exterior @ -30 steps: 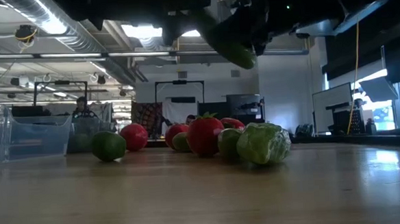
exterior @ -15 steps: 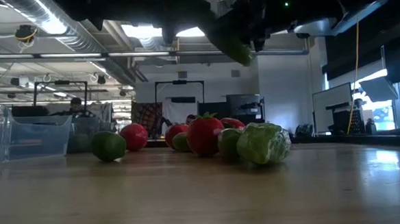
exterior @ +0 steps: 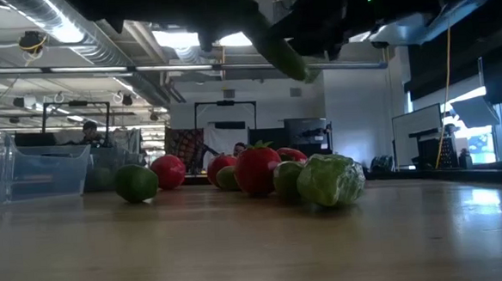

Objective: Sort produce into baskets
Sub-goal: Put the cucumber into the black bin

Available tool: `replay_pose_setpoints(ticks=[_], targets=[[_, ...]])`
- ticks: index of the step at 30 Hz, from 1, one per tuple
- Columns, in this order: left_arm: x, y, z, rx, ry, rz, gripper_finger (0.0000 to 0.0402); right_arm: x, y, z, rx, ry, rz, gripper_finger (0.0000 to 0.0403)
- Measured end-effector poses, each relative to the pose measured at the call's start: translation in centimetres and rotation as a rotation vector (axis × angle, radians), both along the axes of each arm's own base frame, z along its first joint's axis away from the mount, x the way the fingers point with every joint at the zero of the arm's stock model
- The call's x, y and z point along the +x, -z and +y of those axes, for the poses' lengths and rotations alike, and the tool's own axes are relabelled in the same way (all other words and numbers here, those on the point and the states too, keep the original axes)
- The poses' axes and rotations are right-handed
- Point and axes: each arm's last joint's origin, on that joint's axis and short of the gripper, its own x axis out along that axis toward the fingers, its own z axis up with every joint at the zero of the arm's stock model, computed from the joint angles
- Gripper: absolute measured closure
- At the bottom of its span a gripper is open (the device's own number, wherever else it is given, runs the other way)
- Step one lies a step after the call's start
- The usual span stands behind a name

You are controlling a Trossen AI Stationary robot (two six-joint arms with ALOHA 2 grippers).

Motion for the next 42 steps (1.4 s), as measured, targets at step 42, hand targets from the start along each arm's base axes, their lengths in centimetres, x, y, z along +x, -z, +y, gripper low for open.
replay_pose_setpoints(ticks=[42], targets=[[-16.9,1.6,6.3,-0.192,-1.208,0.591,0.0240,-6.2,9.0,-0.8,0.322,0.514,0.656,0.0103]])
